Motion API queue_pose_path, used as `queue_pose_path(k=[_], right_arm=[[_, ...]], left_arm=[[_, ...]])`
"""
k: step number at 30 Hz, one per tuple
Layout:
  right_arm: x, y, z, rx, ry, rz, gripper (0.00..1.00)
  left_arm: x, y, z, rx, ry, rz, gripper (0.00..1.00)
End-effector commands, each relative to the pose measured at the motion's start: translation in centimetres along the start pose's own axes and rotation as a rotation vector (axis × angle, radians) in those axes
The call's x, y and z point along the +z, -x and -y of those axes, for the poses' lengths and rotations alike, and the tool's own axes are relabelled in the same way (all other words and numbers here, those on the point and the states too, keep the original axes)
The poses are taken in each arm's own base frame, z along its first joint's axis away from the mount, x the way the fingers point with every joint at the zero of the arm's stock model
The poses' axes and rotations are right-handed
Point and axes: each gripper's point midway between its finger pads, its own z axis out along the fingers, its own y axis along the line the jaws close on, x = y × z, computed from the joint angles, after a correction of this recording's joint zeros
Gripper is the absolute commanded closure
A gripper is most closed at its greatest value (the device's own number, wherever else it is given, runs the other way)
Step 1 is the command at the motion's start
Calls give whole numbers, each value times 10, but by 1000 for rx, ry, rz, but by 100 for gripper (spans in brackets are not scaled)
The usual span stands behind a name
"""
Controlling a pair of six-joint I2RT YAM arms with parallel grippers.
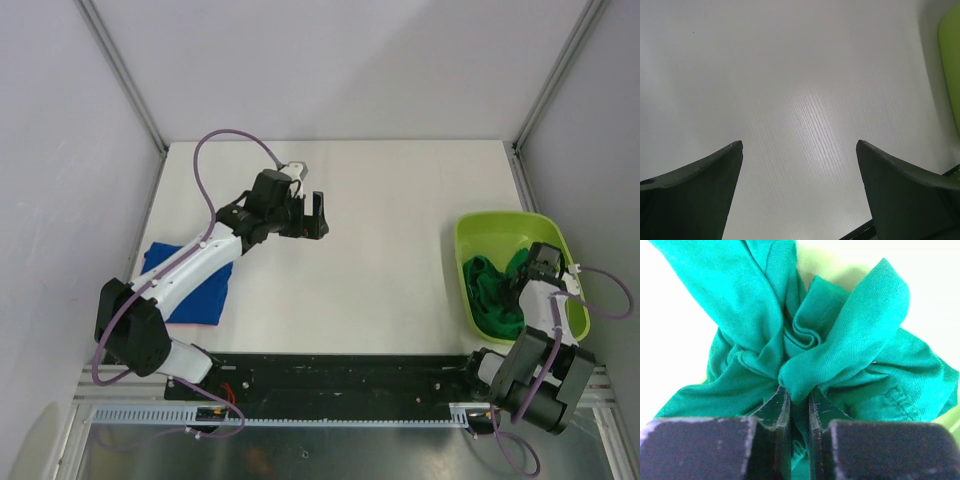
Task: Fold and stack the t-shirts
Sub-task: Grab crumpled tshirt from bin with the right arm
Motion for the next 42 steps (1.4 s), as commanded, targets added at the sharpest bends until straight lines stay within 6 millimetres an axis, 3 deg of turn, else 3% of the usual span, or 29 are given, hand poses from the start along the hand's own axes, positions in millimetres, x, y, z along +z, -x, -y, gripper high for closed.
queue_pose_path(k=[1, 5, 12, 21, 25, 30, 35, 38, 42], right_arm=[[-13, 9, -16, -11, 62, 17, 97], [-42, 27, -34, -20, 127, 64, 100], [-128, 72, -97, -34, 310, 204, 100], [-263, 105, -206, -82, 635, 333, 100], [-332, 112, -262, -130, 823, 373, 100], [-411, 94, -330, -223, 1030, 409, 100], [-479, 80, -375, -252, 1196, 478, 100], [-503, 65, -392, -244, 1297, 480, 100], [-507, 34, -411, -261, 1358, 464, 100]], left_arm=[[2, 1, 2, 5, -3, 8, 1], [2, 4, 3, 4, -6, 11, 1], [0, 6, -1, -1, 0, 17, 1], [-4, 9, -9, -15, 14, 33, 1], [-5, 11, -12, -23, 19, 38, 1], [-7, 15, -17, -35, 29, 48, 1], [-7, 14, -20, -42, 35, 48, 1], [-8, 15, -22, -44, 42, 52, 1], [-8, 16, -24, -47, 49, 56, 1]])
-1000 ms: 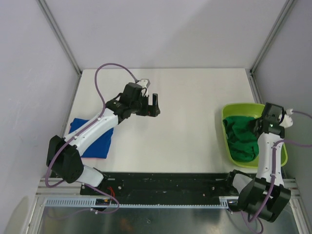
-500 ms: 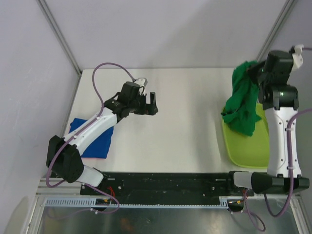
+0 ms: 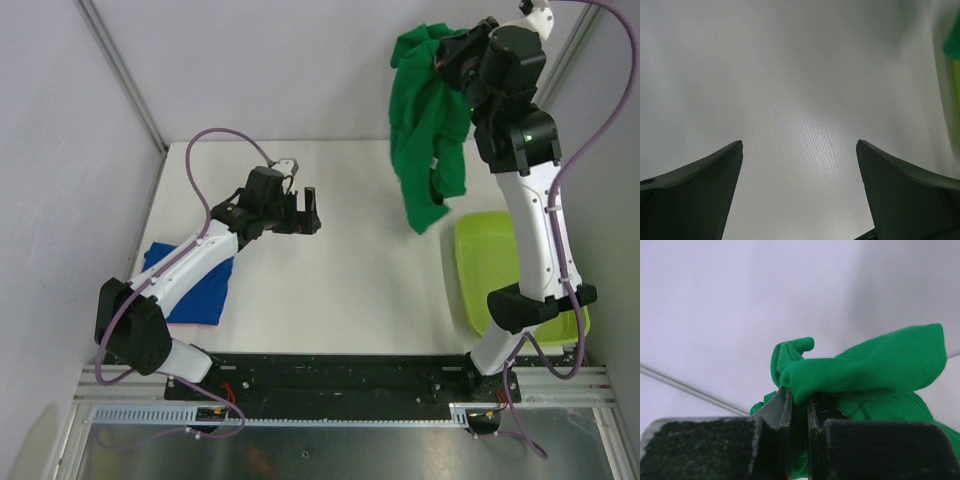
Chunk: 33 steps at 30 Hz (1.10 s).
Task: Fold and stack the t-shirts
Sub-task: Move the tshirt to the center of the board
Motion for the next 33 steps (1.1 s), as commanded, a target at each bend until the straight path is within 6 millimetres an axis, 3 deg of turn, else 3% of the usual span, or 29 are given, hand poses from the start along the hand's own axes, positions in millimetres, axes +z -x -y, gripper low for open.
queue_pose_path(k=[1, 5, 10, 12, 15, 17, 19, 21, 24, 27, 30, 33], right_arm=[[7, 7, -39, 6, 111, 100, 100], [29, -37, -37, -16, 102, 16, 100], [55, -129, 6, -64, 29, -188, 95], [60, -177, 31, -81, 1, -298, 78], [60, -245, 76, -113, -64, -466, 44], [58, -272, 108, -135, -128, -556, 29], [55, -280, 130, -160, -178, -597, 20], [50, -274, 143, -178, -203, -601, 14], [36, -254, 152, -199, -221, -580, 11], [11, -249, 159, -198, -230, -589, 12], [-22, -268, 162, -175, -205, -626, 14], [-51, -302, 164, -160, -194, -671, 19]], left_arm=[[-9, 8, -2, -12, 3, 42, 1], [-9, 8, -4, -13, 9, 43, 1], [-11, 8, -6, -8, 12, 46, 1], [-10, 7, -6, -5, 11, 43, 1], [-9, 3, -6, -11, 8, 32, 1], [-8, 1, -4, -18, -7, 22, 1], [-7, -1, 0, -26, -26, 10, 1], [-6, -5, 3, -37, -45, -5, 1], [-3, -10, 5, -53, -59, -25, 0], [-1, -17, 5, -80, -58, -45, 1], [5, -24, 3, -108, -50, -66, 1], [12, -29, 1, -143, -38, -84, 1]])
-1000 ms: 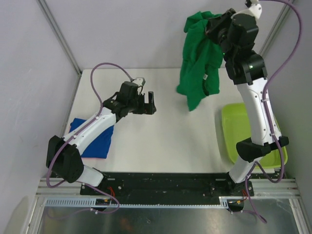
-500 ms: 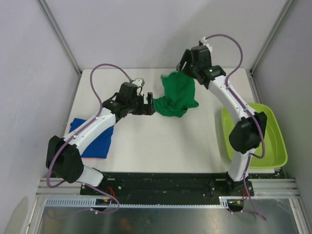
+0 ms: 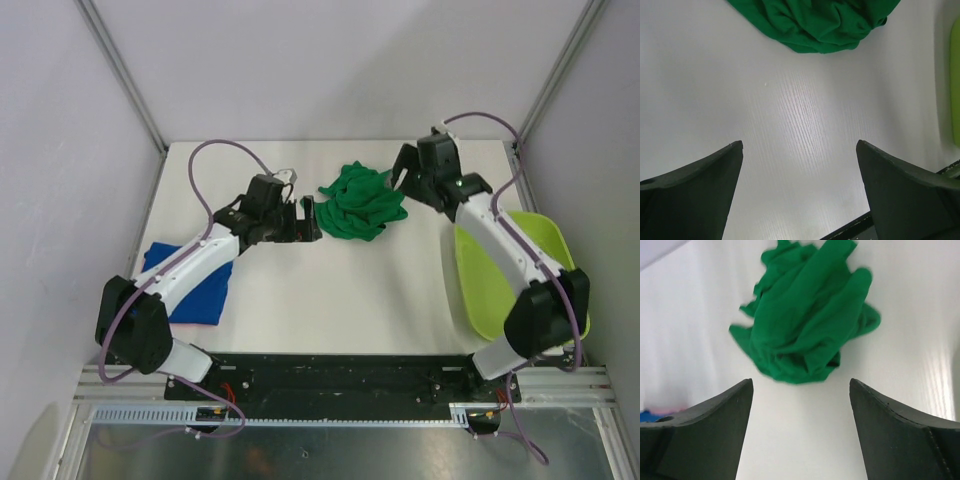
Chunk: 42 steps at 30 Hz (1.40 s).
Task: Fold and stack the t-shirts
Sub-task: Move the tshirt to the center of the board, then flatten out the tshirt
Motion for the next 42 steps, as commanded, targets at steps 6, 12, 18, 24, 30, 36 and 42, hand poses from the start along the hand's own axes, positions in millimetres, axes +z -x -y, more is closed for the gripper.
queue_pose_path(k=[6, 12, 18, 24, 30, 36, 42], right_arm=[[-3, -130, -54, -62, 135, -125, 30], [35, -173, -73, -72, 145, -152, 40], [63, -175, -47, -48, 32, -129, 43], [72, -173, -49, -63, 53, -137, 44], [92, -190, -51, -70, 21, -163, 45], [113, -182, -50, -64, -50, -119, 46], [119, -168, -46, -64, -134, -47, 47]], left_arm=[[14, 3, -13, -135, 66, 14, 4], [10, 8, -46, -247, 143, 44, 8], [23, 3, -45, -228, 103, -8, 26], [46, -3, -36, -223, 97, -49, 33], [51, -4, -34, -222, 84, -61, 33], [48, -7, -35, -208, 84, -60, 33], [44, -5, -34, -200, 78, -52, 32]])
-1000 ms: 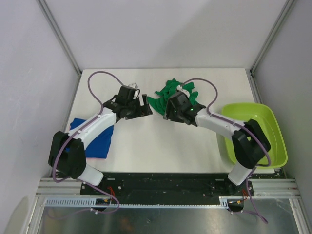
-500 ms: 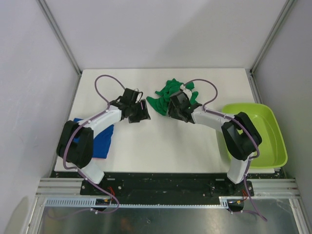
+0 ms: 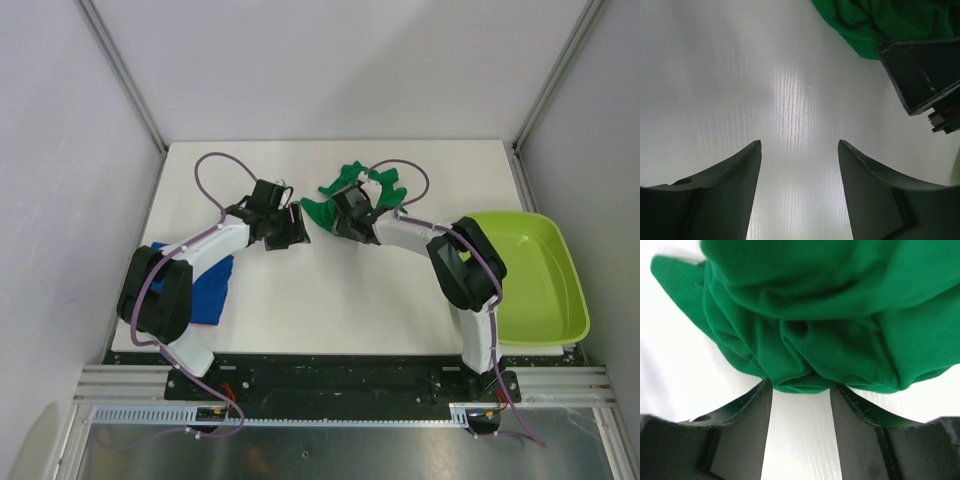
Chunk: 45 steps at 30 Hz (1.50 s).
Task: Fold and stack the t-shirts
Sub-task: Flatten out the tshirt
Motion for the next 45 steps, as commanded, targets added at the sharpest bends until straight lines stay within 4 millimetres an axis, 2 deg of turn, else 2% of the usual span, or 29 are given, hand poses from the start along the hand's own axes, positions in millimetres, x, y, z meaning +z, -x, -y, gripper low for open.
queue_pose_path(k=[1, 3, 6, 7, 9, 12, 17, 19, 22, 25, 31, 34, 38, 45], right_arm=[[-1, 30, -3, 27, -69, 116, 49], [3, 29, -4, 18, -74, 110, 60], [5, 28, -3, 1, -98, 93, 88], [3, 31, -3, -6, -107, 92, 94], [-9, 42, -1, -21, -124, 104, 98], [-41, 73, 3, -39, -126, 138, 100], [-123, 146, 25, -18, -97, 248, 100], [-148, 168, 37, -5, -92, 283, 100], [-172, 191, 51, 19, -59, 308, 100], [-187, 208, 60, 28, -44, 335, 100], [-215, 248, 62, 21, -51, 430, 100], [-225, 269, 58, 28, -40, 459, 100], [-249, 293, 35, 14, -4, 513, 100], [-289, 324, -5, -4, 59, 593, 100]], left_arm=[[-15, 20, 18, 22, -59, 65, 32], [-15, 20, 19, 24, -64, 65, 32], [-16, 21, 21, 25, -69, 66, 32], [-16, 21, 21, 26, -69, 66, 32], [-15, 23, 22, 23, -72, 66, 32], [-13, 23, 25, 17, -80, 57, 32], [-5, 27, 35, 11, -102, 52, 32], [1, 27, 43, 12, -118, 44, 32], [9, 25, 59, 19, -150, 31, 32], [19, 19, 77, 32, -185, 8, 32], [37, -5, 109, 74, -245, -46, 33], [45, -15, 122, 83, -275, -63, 33], [52, -22, 130, 67, -306, -71, 33], [44, -15, 140, 58, -361, -23, 33]])
